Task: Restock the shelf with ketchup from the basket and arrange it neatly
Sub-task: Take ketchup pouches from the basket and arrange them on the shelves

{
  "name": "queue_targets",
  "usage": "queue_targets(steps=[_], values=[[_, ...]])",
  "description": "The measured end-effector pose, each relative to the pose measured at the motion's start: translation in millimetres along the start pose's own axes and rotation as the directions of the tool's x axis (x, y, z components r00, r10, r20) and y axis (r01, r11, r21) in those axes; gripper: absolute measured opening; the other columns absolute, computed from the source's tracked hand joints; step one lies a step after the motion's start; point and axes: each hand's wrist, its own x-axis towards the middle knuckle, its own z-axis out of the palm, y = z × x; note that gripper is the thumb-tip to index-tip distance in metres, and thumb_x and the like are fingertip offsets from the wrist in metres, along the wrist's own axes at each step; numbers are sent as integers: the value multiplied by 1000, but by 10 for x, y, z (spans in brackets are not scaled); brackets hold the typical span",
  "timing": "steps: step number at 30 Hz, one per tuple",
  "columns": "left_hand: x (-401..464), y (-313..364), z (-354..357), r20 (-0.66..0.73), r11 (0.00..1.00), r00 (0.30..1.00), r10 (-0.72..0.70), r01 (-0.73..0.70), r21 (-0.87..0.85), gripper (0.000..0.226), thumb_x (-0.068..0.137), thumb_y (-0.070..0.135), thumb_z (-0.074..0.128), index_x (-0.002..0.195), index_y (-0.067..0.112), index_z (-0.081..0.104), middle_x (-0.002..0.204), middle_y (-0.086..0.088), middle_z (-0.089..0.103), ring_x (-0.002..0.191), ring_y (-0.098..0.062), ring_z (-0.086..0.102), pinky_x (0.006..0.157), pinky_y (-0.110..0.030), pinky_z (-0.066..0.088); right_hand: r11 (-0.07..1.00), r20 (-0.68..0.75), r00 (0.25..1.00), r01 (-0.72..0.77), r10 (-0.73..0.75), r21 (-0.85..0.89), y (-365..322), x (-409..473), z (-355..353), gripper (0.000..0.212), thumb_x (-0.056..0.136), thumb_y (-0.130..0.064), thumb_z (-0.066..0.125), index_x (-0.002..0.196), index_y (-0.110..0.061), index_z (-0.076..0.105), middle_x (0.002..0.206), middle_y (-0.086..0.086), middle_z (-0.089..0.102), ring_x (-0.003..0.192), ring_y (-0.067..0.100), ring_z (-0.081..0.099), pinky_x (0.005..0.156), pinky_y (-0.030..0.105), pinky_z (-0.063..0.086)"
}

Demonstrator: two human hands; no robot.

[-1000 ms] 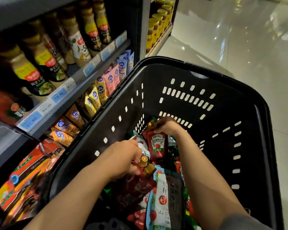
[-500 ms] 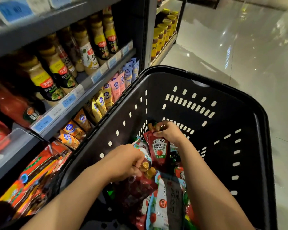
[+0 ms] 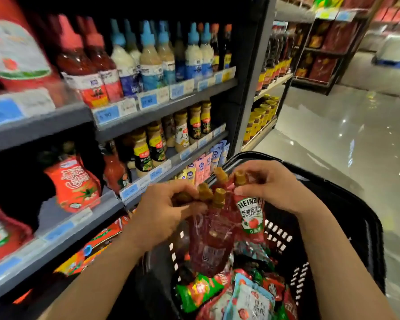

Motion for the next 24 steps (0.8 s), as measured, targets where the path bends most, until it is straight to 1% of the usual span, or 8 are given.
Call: queue_targets(steps=[2,4,8,12,14,16,20,24], values=[[-64,108,-181,-66,998,997,46,-49,-37,19,64,24,82,80,20,72,100,7,73,96,-14,68,87,-32,54,994,5,996,92,-91,-58,-248,-26,64,22,75,-26,78,95,-34,70,89,1,70,85,22,67,84,47,52],[-151,238,-369,-78,991,990,120,-115,65,15,67,25,82,78,24,71,117,20,65,110,-2,60,88,-19,49,984,21,985,172,-171,-48,-492,-51,133,21,77,-24,76,96,-33,71,87,-2,71,83,16,68,82,40,54],[-364,469,-716,11,939,978,208,-202,277,23,72,13,80,70,26,61,136,9,53,123,5,49,92,-10,41,938,103,942,331,-321,-104,-901,-54,315,24,79,-15,74,98,-30,71,88,-11,71,80,5,67,74,22,53],[-643,659,-980,-69,935,993,100,-70,347,33,72,9,80,63,33,60,115,25,61,107,17,53,78,-1,38,876,222,876,463,-428,-134,-1224,58,622,23,82,-14,71,102,-26,71,90,-10,71,78,10,66,70,26,51],[-807,722,-1124,-127,955,991,50,-10,296,27,70,10,81,63,29,64,92,29,66,90,13,61,72,-5,42,856,275,840,509,-468,-96,-1375,130,799,24,82,-12,70,103,-23,70,94,-14,69,85,5,66,74,22,50],[-979,775,-1289,-169,949,985,48,8,316,16,69,21,80,65,27,65,70,22,64,66,3,58,62,-11,41,863,308,821,506,-481,1,-1520,202,988,29,80,-6,71,98,-29,69,92,-17,69,86,-1,65,75,15,49],[-1326,844,-1626,-319,941,945,70,44,337,18,70,23,82,65,27,65,61,11,60,55,1,48,56,-14,37,813,254,775,572,-578,105,-1795,349,1361,37,79,-5,73,92,-37,63,88,-30,65,85,-8,63,75,7,44],[-1608,949,-1920,-460,910,887,50,149,386,17,66,25,83,65,23,67,65,2,63,58,-6,54,61,-17,41,777,164,763,589,-625,221,-2099,486,1590,23,75,-14,76,92,-26,66,82,-23,66,78,-5,62,72,8,44]])
